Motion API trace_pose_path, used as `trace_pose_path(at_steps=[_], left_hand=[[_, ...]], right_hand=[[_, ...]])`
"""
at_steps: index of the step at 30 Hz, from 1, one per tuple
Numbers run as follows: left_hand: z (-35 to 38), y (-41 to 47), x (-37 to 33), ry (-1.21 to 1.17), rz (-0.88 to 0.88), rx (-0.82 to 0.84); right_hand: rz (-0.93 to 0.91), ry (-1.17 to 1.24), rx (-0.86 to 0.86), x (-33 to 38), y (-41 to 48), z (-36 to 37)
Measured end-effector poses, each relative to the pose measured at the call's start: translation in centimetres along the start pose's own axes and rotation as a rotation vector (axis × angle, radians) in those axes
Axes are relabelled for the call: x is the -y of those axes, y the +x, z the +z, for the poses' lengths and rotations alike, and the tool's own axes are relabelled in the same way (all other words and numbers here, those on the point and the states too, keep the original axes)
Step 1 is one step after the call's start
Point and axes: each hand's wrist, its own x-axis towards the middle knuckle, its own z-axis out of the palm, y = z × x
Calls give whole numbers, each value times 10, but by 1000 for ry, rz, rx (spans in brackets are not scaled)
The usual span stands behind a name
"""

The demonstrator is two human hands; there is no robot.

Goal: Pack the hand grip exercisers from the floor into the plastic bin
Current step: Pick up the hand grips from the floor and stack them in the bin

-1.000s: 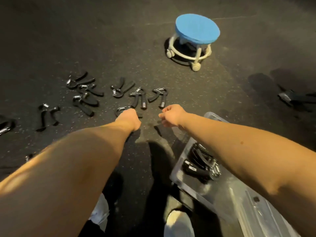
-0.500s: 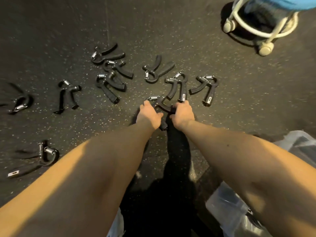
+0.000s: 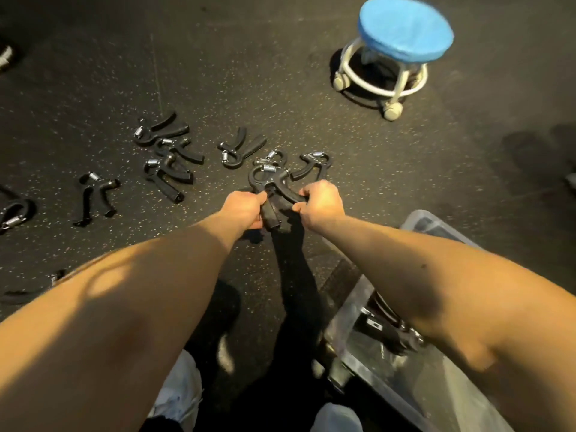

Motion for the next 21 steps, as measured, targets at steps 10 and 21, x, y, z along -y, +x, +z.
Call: trace_pose_path(at_steps=[10, 21], left_hand=[[83, -141, -17, -33, 217, 324], [159, -189, 45, 494, 696, 463]], right_hand=[[160, 284, 5, -75, -126, -140], [348, 1068, -225, -154, -241, -164]])
